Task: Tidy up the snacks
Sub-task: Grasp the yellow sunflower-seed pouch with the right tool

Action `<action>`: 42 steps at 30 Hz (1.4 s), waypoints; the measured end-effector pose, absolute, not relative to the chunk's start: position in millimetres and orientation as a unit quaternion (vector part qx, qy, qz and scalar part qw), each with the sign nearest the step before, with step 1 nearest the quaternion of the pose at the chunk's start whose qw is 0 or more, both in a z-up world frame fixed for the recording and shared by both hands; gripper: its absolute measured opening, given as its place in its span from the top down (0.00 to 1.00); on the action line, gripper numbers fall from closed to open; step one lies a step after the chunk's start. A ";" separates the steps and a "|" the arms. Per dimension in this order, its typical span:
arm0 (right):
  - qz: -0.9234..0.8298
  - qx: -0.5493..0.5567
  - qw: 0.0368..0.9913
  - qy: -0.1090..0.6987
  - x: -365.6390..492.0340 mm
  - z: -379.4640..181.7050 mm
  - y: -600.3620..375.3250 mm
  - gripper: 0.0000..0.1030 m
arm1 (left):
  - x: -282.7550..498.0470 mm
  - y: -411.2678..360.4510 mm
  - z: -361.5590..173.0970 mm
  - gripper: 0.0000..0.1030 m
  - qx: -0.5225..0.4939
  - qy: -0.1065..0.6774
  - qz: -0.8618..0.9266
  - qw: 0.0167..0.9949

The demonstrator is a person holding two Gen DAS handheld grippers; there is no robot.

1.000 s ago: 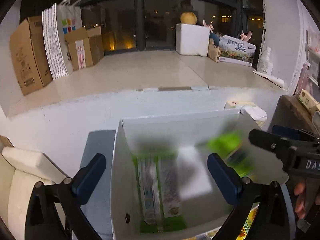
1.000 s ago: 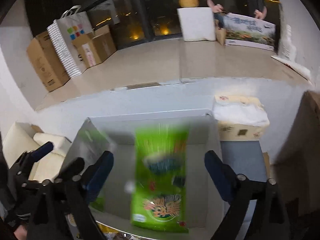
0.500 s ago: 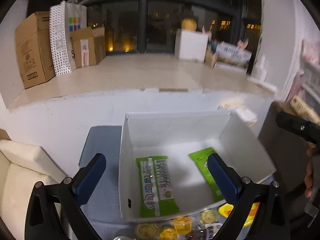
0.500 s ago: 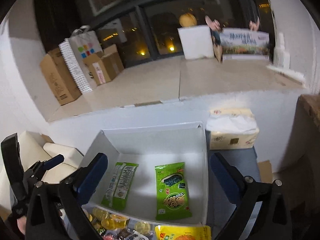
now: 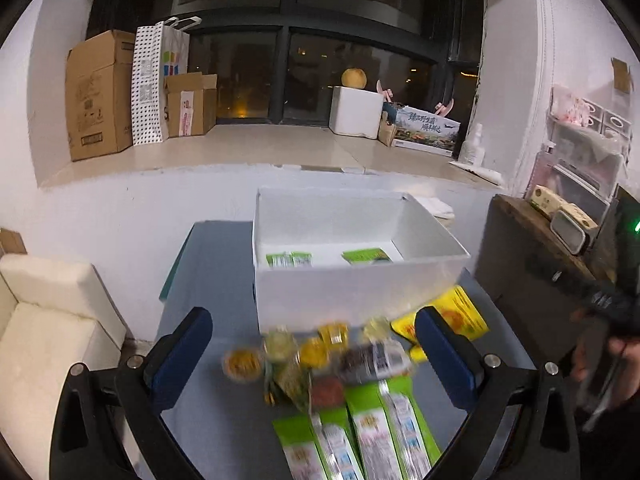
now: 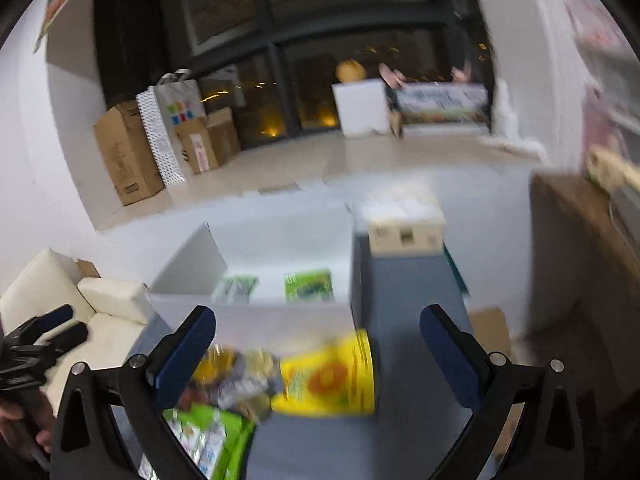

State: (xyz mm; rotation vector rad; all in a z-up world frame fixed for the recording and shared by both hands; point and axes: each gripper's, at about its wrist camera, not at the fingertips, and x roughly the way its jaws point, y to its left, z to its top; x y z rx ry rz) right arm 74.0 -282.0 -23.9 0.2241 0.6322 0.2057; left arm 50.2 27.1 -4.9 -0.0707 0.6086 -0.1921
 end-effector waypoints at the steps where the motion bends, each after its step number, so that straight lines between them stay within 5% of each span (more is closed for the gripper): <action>1: 0.103 0.125 0.934 0.319 70.3 -38.8 -284.9 0.00 | 44.4 26.6 -7.9 0.00 -0.033 0.302 -0.092 0.948; 13: 0.122 0.280 0.864 0.399 95.2 -140.4 -257.7 0.03 | 34.8 27.7 -29.7 0.00 -0.046 0.323 -0.092 0.941; 17: 0.099 0.310 0.849 0.417 125.1 -158.9 -257.9 0.34 | 35.1 23.2 -32.8 0.00 -0.046 0.324 -0.101 0.939; 19: 0.096 0.314 0.849 0.413 135.1 -165.9 -259.3 0.36 | 35.7 20.9 -34.5 0.00 -0.045 0.326 -0.103 0.939; 24: 0.097 0.319 0.846 0.415 149.2 -171.3 -256.8 0.64 | 38.2 20.3 -42.8 0.00 -0.046 0.335 -0.100 0.936; 29: 0.104 0.313 0.855 0.400 144.1 -165.1 -256.9 0.77 | 41.1 25.5 -50.7 0.00 -0.049 0.344 -0.091 0.933; 42: 0.095 0.123 0.929 0.337 89.4 -84.7 -233.5 0.79 | 52.5 77.6 -75.4 0.00 -0.065 0.362 -0.044 0.929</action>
